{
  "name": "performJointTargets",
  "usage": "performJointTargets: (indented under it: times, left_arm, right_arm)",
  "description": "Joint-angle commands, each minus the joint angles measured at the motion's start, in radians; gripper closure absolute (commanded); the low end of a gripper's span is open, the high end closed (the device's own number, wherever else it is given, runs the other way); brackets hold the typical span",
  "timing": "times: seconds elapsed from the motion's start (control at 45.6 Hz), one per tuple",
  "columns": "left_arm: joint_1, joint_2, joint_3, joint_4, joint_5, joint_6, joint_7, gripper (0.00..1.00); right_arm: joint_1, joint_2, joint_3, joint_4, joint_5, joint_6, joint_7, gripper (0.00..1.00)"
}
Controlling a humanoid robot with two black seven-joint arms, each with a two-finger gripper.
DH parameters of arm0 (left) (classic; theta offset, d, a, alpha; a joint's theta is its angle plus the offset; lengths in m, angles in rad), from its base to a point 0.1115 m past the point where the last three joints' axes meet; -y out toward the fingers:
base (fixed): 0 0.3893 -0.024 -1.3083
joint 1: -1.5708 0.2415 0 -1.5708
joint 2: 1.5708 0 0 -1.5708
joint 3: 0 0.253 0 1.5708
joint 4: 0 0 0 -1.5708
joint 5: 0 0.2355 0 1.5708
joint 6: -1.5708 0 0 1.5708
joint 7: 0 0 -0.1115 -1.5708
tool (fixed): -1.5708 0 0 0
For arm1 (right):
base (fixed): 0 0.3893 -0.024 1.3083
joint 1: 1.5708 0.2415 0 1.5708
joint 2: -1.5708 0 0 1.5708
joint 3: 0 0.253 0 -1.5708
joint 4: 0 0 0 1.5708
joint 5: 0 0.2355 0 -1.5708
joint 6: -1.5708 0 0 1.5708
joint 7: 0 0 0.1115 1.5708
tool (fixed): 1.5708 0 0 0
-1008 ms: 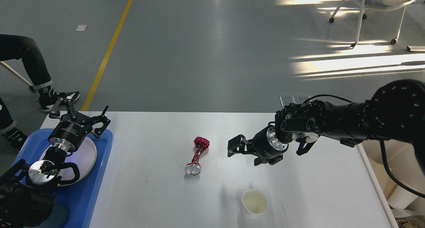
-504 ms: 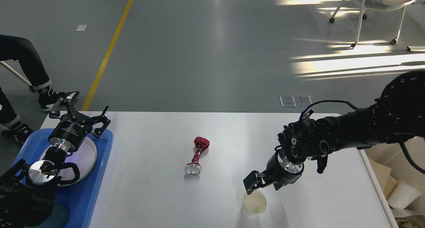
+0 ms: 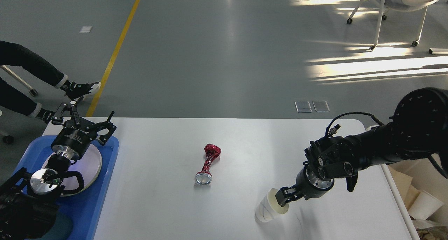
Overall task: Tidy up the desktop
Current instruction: 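Move the right gripper to the nearer white paper cup, then grasp the nearer paper cup with the right gripper and lift it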
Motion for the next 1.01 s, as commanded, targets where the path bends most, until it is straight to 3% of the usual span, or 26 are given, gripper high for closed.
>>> performJointTargets:
  times: [0.0, 0.044, 0.986]
  left_arm:
    - [0.000, 0.000, 0.000, 0.000, 0.000, 0.000, 0.000, 0.04]
    - [0.000, 0.000, 0.000, 0.000, 0.000, 0.000, 0.000, 0.04]
    - [0.000, 0.000, 0.000, 0.000, 0.000, 0.000, 0.000, 0.04]
  right_arm:
    - [-0.001, -0.004, -0.002, 0.004, -0.009, -0.011, 0.000, 0.94]
    - [-0.001, -0.007, 0.001, 0.006, -0.009, -0.011, 0.003, 1.00]
    - [0.114, -0.028, 0.029, 0.082, -0.007, -0.008, 0.006, 1.00]
